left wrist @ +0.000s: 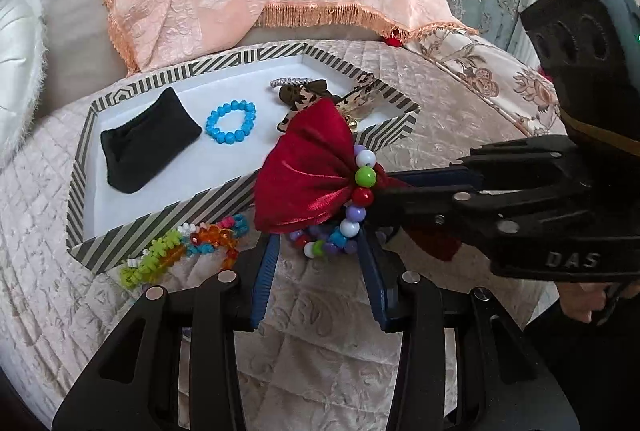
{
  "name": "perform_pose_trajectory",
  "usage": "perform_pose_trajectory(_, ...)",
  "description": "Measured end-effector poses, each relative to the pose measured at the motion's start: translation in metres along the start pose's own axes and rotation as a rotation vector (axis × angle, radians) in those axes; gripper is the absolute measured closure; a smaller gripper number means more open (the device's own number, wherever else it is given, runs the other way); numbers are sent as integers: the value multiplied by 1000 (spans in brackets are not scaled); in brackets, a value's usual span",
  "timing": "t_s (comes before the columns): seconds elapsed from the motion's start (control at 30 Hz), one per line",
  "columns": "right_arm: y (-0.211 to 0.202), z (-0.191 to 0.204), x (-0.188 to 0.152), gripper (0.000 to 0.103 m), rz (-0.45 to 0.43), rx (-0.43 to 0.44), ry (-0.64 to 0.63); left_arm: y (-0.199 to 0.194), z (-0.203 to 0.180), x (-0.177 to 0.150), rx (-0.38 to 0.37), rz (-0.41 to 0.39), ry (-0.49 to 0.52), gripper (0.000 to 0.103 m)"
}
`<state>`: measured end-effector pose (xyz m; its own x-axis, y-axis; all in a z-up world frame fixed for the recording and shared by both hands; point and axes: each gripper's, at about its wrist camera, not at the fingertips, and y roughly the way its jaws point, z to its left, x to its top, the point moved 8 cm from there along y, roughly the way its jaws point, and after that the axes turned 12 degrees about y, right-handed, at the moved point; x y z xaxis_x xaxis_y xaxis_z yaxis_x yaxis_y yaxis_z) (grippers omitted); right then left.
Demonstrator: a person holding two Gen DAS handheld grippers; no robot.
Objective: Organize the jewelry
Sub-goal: 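Grasp the red bow with bead strand using the right tool and lift it, then hold the red bow with the right tool while the left tool lifts the multicolor bead bracelet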
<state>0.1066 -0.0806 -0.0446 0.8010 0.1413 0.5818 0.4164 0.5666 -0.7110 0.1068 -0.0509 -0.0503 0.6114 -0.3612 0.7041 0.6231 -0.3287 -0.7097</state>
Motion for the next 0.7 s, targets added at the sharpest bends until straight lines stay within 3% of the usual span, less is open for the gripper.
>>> perform_pose_trajectory(0.17, -2, 5, 1, 88, 4, 70, 47, 7, -3, -1, -2, 11, 14, 64)
perform_pose_trajectory(0.27, -1, 5, 0, 88, 10, 62, 39, 6, -4, 0, -29, 5, 11, 91)
perform_pose_trajectory(0.47, -2, 1, 1, 88, 7, 52, 35, -1, -4, 3, -37, -19, 9, 93)
perform_pose_trajectory(0.7, -5, -10, 0, 88, 3, -17, 13, -19, 36, 7, 33, -68, -143, 93)
